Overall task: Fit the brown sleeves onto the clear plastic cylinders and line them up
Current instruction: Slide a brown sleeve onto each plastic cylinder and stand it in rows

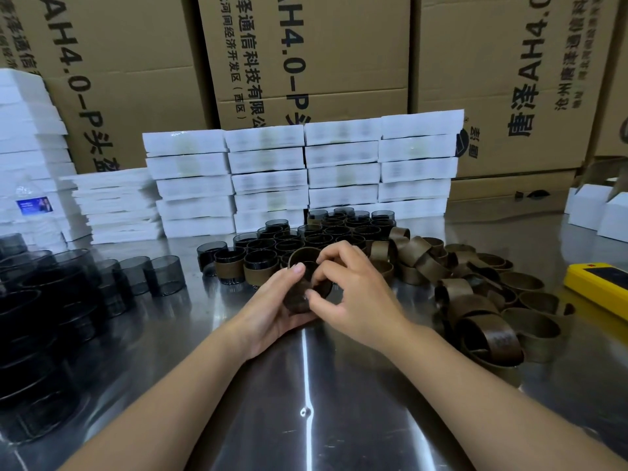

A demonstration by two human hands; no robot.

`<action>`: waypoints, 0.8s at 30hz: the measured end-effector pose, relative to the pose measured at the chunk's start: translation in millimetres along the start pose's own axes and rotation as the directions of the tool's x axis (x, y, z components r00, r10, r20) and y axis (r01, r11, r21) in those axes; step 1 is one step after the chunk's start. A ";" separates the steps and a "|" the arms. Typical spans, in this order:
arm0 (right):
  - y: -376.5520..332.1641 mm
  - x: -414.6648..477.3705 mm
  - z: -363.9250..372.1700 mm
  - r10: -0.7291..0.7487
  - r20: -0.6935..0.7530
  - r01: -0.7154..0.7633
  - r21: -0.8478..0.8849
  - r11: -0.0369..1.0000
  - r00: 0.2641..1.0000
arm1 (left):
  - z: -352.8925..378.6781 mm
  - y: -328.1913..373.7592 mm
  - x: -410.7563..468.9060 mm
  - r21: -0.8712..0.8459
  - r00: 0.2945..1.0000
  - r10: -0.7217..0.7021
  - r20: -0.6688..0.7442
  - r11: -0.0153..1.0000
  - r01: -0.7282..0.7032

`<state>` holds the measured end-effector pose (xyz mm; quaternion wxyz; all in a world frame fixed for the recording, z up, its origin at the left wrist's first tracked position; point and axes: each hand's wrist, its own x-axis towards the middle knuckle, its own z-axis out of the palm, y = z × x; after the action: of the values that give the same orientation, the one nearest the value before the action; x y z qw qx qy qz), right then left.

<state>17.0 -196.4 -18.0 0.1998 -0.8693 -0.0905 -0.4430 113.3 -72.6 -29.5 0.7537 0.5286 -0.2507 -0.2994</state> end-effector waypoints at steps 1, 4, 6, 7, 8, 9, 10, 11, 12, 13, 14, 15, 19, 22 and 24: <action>0.0 -0.5 0.0 -0.002 0.017 0.003 -0.015 1.000 1.000 | -0.8 -0.4 0.4 -0.006 1.000 0.004 -0.003 1.000 -0.004; 0.0 -0.9 -0.8 0.004 0.031 -0.004 -0.012 1.000 1.000 | -2.3 -0.9 1.6 -0.020 1.000 0.014 0.005 1.000 -0.014; -1.3 0.1 -1.5 0.044 0.010 -0.044 0.046 0.998 0.999 | -3.9 -1.5 3.7 -0.030 0.999 0.037 0.000 0.999 -0.037; -1.9 0.7 -1.2 0.082 -0.009 -0.081 0.092 0.992 0.997 | -5.5 -2.4 5.1 -0.032 0.999 0.050 -0.008 0.998 -0.051; -2.7 1.5 -0.6 0.131 -0.026 -0.126 0.145 0.981 0.991 | -6.9 -3.2 6.4 -0.033 0.998 0.065 -0.018 0.997 -0.066; -3.0 2.4 0.4 0.190 -0.037 -0.179 0.197 0.964 0.981 | -8.2 -3.9 7.4 -0.030 0.996 0.080 -0.029 0.996 -0.080; -2.7 3.4 1.5 0.259 -0.033 -0.244 0.239 0.940 0.965 | -9.2 -4.4 8.4 -0.024 0.995 0.092 -0.039 0.995 -0.093; -1.3 4.5 2.5 0.334 -0.007 -0.320 0.272 0.908 0.942 | -9.9 -4.9 9.3 -0.018 0.994 0.101 -0.047 0.995 -0.102; 1.2 5.4 3.6 0.407 0.042 -0.401 0.291 0.869 0.913 | -10.3 -5.2 10.0 -0.015 0.993 0.107 -0.053 0.994 -0.108; 4.1 5.8 4.7 0.465 0.103 -0.474 0.296 0.829 0.879 | -10.5 -5.6 10.4 -0.014 0.992 0.112 -0.057 0.993 -0.113; 6.6 5.6 6.2 0.506 0.164 -0.531 0.297 0.794 0.847 | -10.9 -6.0 10.7 -0.013 0.991 0.118 -0.063 0.993 -0.119; 8.3 5.3 7.9 0.529 0.213 -0.571 0.315 0.759 0.821 | -11.2 -6.3 10.9 -0.010 0.990 0.122 -0.070 0.992 -0.123; 9.2 5.1 14.0 0.581 0.263 -0.627 0.483 0.612 0.770 | -13.6 -6.4 11.5 0.000 0.988 0.128 -0.082 0.992 -0.128; 10.0 7.8 12.6 0.587 0.272 -0.630 0.519 0.578 0.762 | -14.5 -6.0 11.1 0.006 0.991 0.123 -0.060 0.992 -0.123; 12.0 8.1 11.1 0.586 0.281 -0.635 0.515 0.576 0.760 | -15.0 -7.0 11.3 0.014 0.991 0.120 -0.056 0.993 -0.119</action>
<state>33.9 -202.7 -20.5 0.5921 -0.7584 0.0756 -0.2618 130.3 -72.8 -40.2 0.7744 0.5248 -0.2620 -0.2373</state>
